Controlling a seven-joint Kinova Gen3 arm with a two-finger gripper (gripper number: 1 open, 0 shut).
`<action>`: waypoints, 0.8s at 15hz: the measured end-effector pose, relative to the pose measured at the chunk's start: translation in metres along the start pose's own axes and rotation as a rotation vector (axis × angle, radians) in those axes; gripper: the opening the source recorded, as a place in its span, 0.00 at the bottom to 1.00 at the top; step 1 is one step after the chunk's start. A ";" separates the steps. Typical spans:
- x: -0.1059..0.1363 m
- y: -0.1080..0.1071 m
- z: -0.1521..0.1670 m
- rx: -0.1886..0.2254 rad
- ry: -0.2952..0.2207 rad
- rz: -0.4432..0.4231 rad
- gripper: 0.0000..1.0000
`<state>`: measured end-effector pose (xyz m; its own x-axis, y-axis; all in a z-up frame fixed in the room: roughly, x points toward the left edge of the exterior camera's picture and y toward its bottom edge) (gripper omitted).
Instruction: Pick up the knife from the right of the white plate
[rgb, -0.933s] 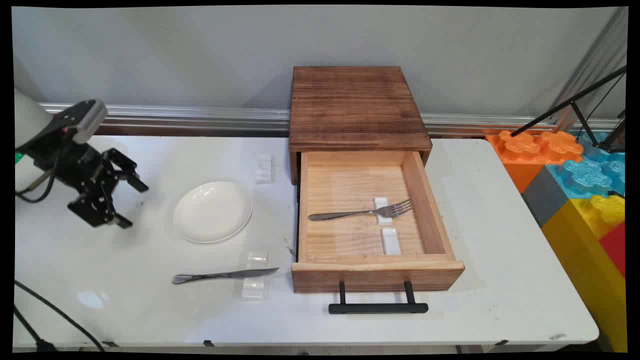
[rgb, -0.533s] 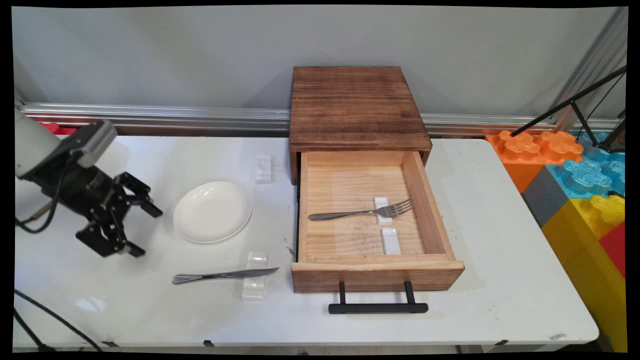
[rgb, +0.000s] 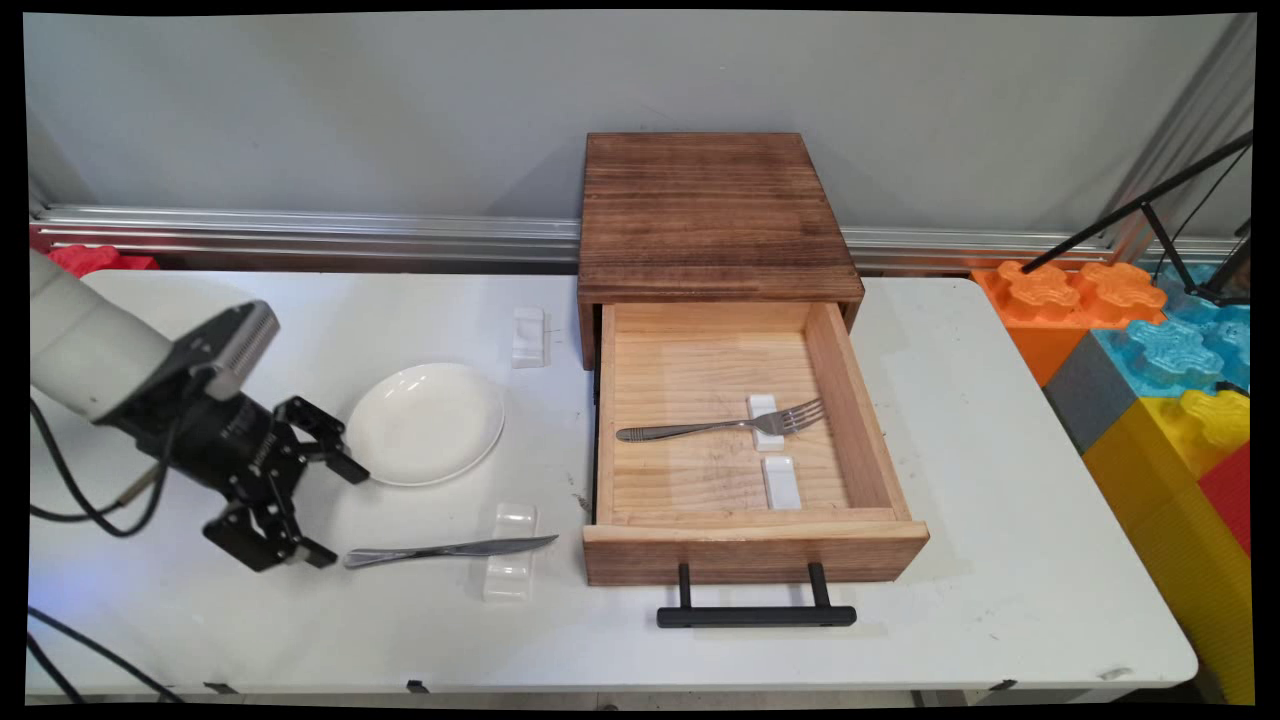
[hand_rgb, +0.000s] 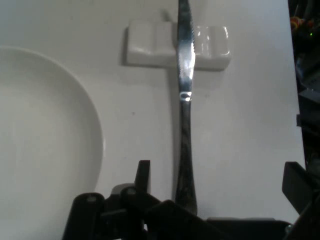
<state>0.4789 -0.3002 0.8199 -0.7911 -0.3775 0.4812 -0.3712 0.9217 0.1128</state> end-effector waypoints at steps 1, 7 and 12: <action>0.000 0.001 0.006 -0.002 0.007 0.002 1.00; -0.004 0.003 0.037 -0.002 0.049 0.021 1.00; -0.009 0.000 0.057 0.000 0.072 0.033 1.00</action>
<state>0.4580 -0.3021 0.7658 -0.7662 -0.3393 0.5458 -0.3455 0.9336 0.0954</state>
